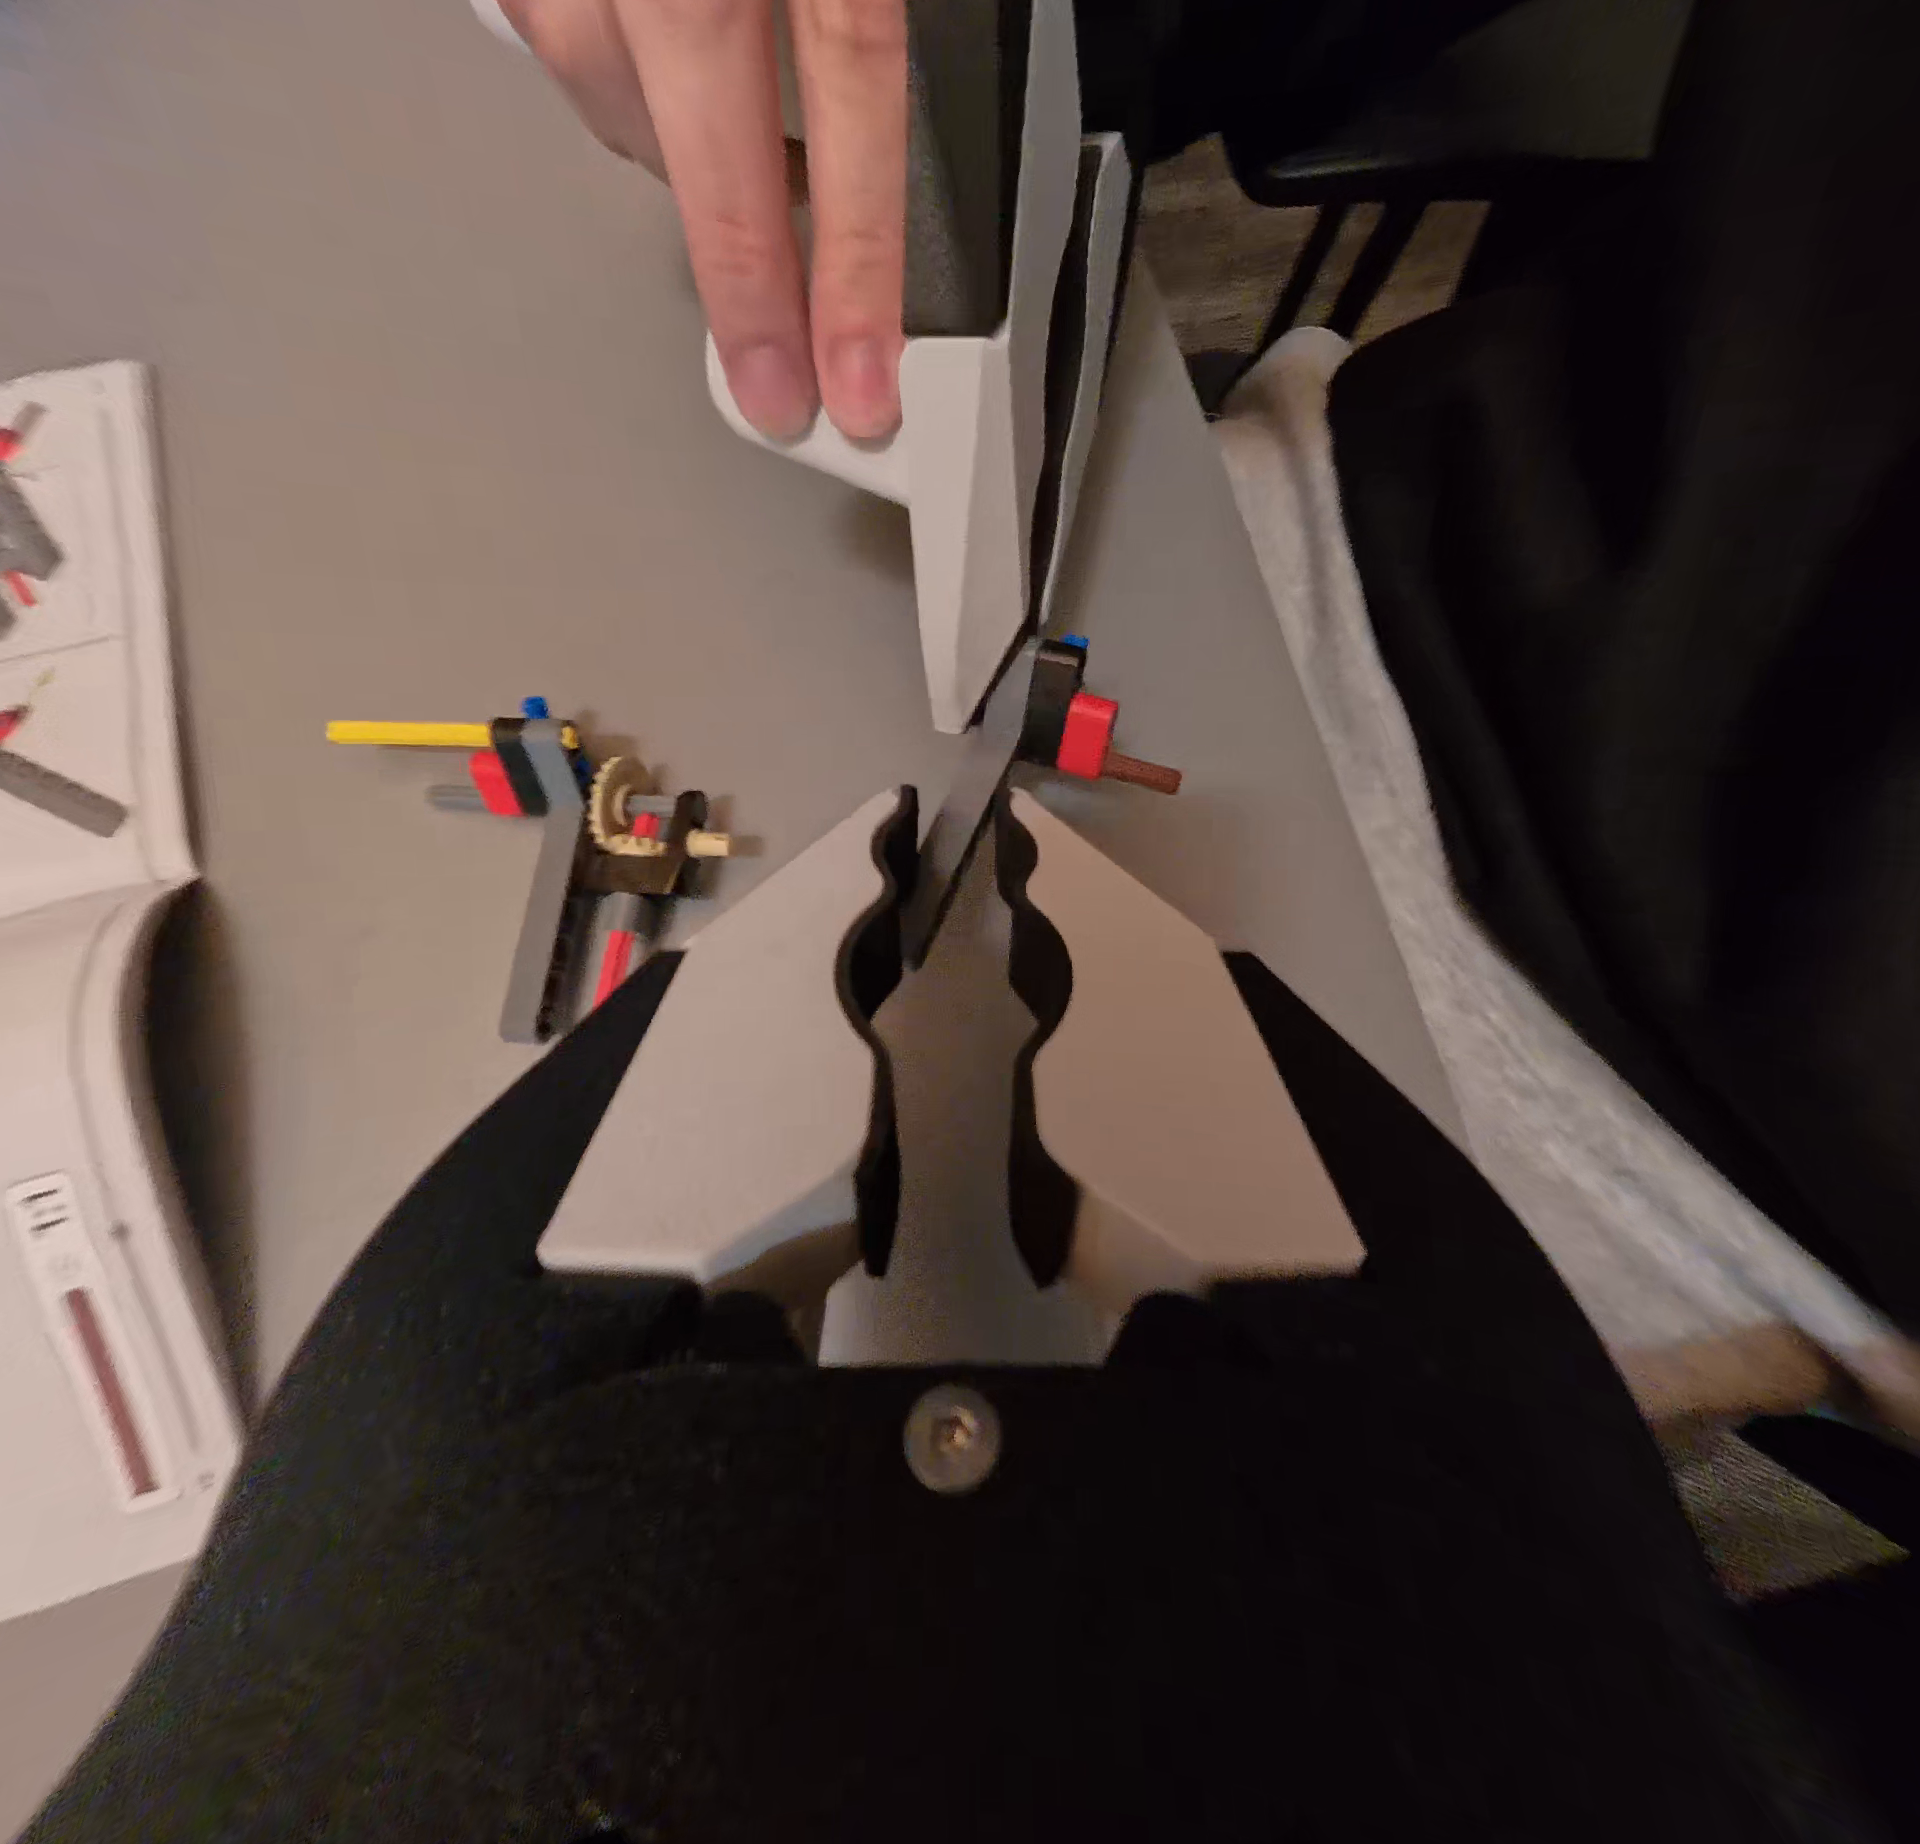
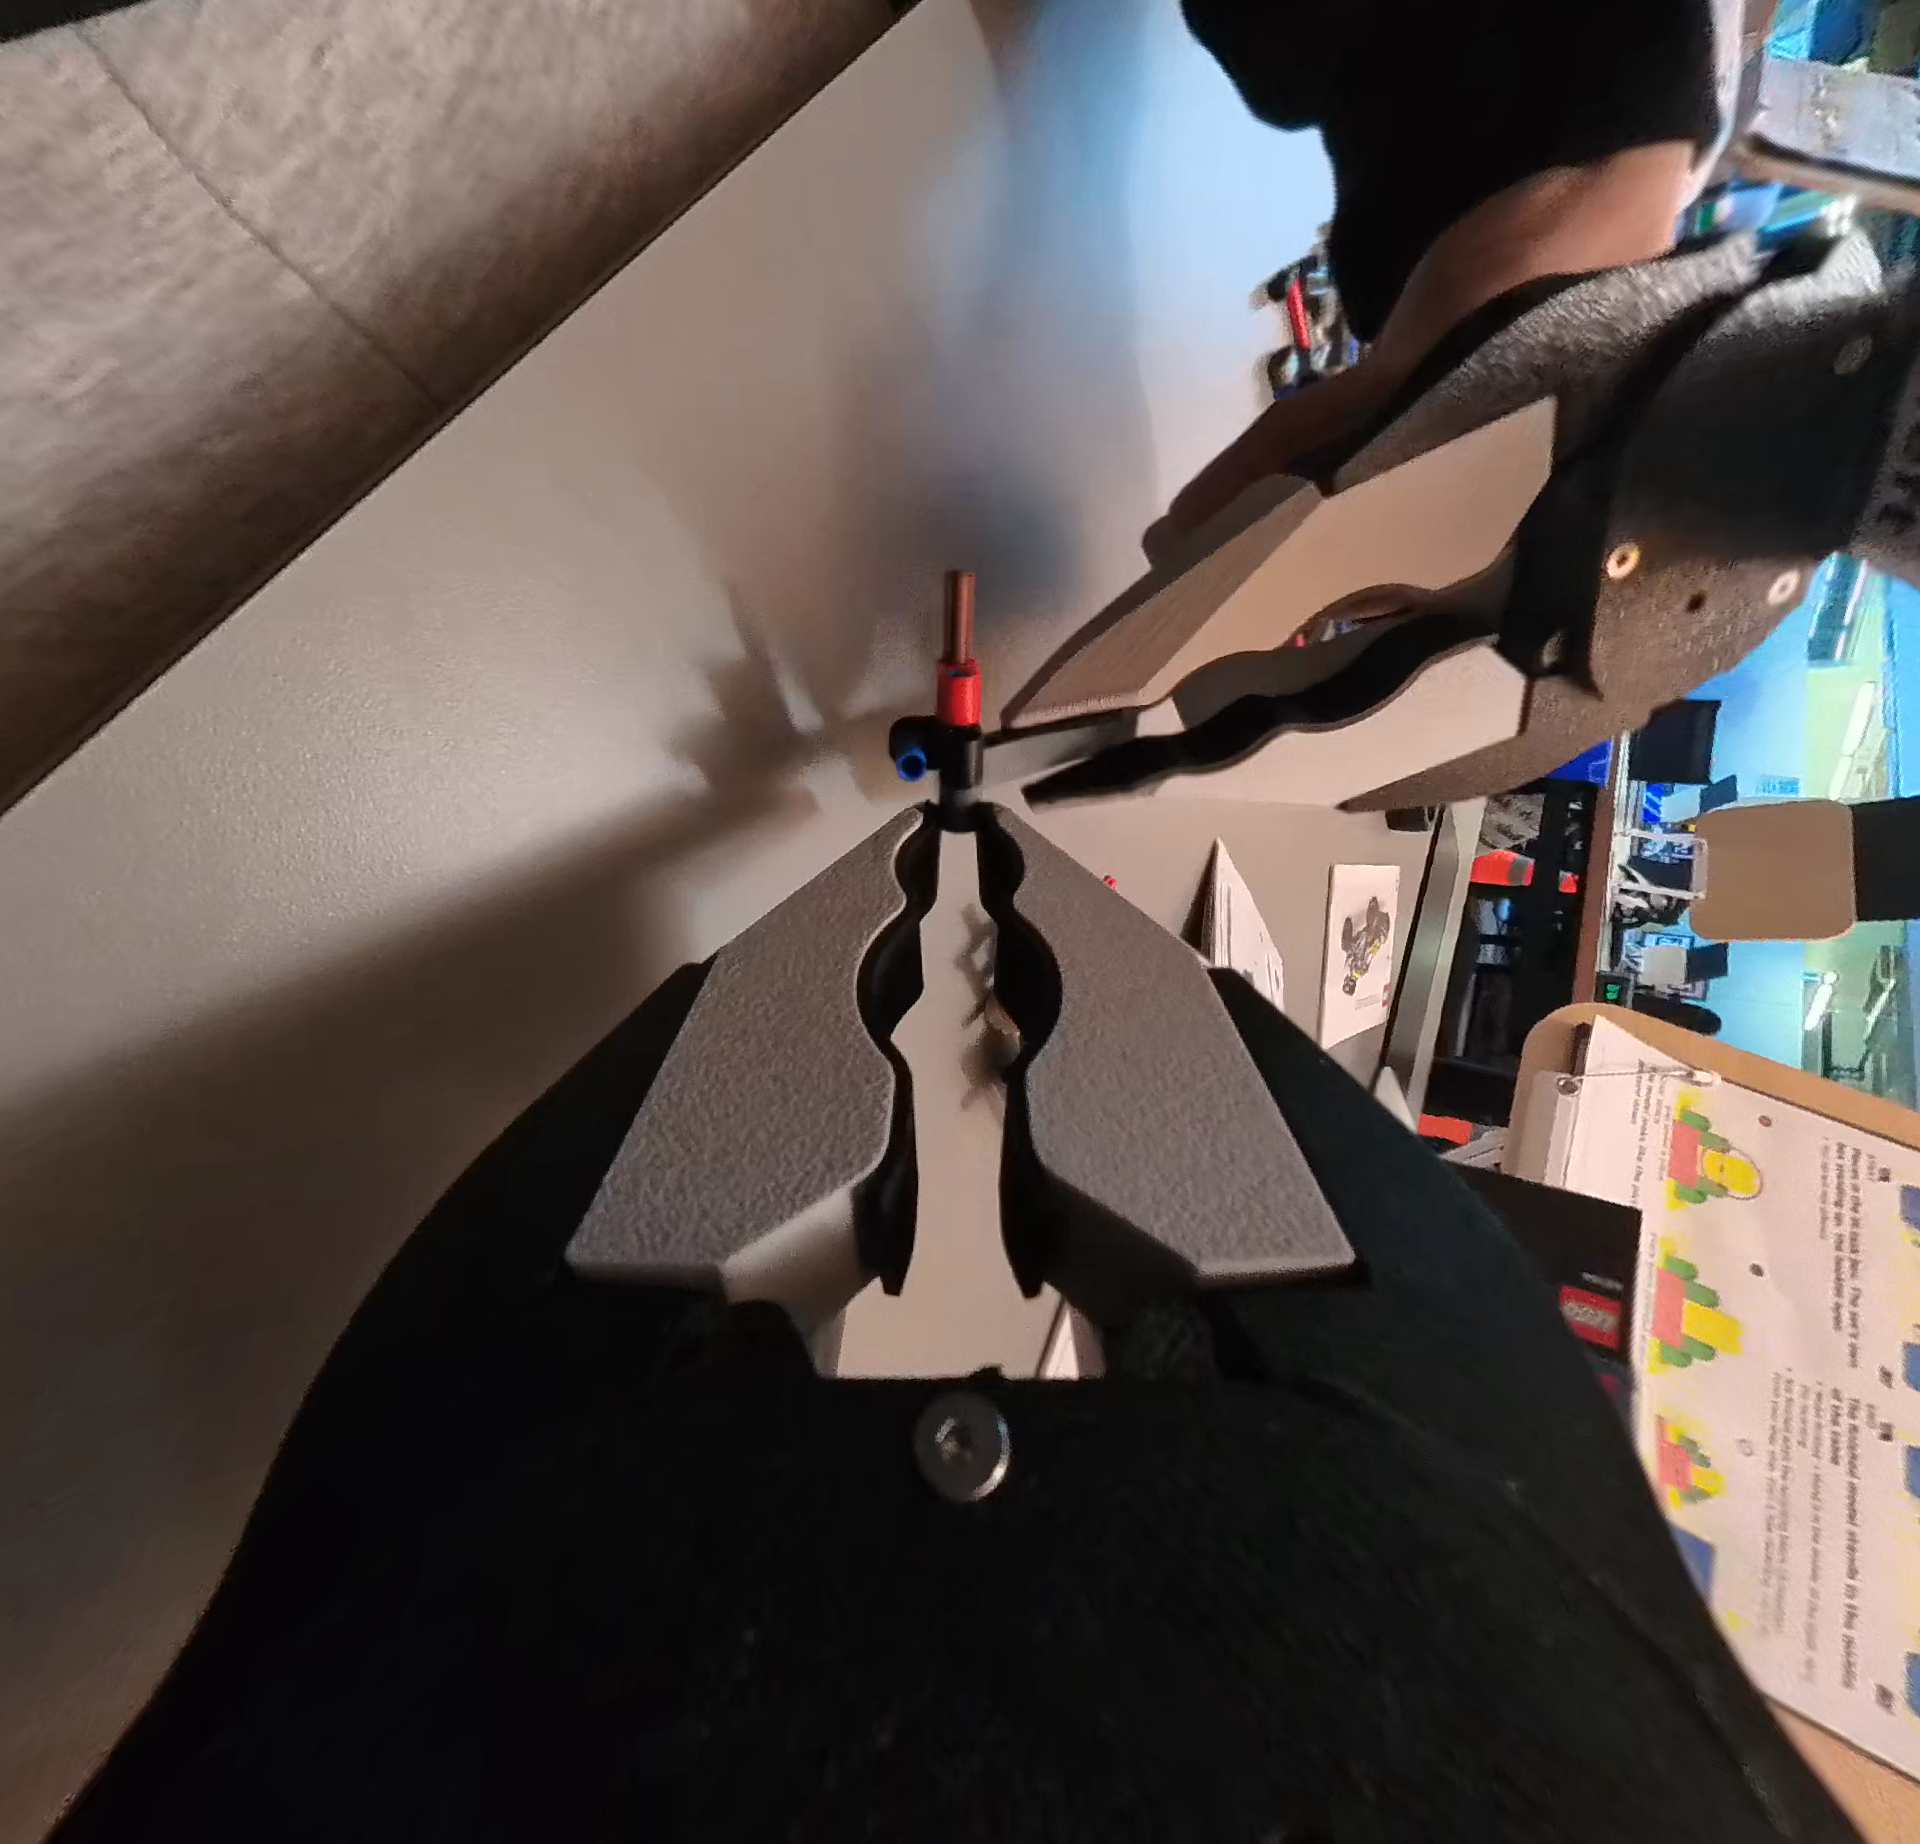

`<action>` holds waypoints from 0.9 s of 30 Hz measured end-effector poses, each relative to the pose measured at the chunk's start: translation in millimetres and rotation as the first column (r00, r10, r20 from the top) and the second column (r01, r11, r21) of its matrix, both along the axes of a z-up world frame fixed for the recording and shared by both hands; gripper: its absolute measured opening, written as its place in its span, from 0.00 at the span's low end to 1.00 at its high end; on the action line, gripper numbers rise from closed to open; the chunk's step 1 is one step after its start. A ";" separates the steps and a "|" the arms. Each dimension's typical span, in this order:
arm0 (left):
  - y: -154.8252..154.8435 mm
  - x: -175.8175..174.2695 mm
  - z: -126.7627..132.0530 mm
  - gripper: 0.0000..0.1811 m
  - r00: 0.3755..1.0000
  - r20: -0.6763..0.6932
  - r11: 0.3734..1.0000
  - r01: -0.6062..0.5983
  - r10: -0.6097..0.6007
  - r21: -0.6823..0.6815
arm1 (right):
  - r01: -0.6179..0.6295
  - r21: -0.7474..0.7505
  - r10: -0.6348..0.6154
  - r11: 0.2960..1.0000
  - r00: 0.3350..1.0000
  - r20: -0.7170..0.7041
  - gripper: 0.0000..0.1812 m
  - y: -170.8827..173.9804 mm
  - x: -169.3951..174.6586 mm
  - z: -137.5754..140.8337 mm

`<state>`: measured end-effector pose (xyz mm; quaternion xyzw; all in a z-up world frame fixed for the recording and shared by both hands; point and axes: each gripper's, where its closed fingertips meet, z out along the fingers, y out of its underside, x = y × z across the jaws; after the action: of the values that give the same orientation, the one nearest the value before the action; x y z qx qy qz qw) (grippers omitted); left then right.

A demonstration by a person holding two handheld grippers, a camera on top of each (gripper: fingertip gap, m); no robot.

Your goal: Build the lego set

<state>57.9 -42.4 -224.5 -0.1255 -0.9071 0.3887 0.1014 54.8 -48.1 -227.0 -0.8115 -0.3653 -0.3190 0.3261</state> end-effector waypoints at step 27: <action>-3.2 15.3 13.4 0.02 0.499 0.852 0.982 0.010 0.160 -0.190 | 0.148 0.128 -0.117 0.981 0.967 -0.225 0.11 -7.6 40.5 11.0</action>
<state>73.2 -45.6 -211.1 -0.2713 -0.8044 0.3538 -0.3927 95.2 -55.8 -216.0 -0.8382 -0.2486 -0.2756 0.3995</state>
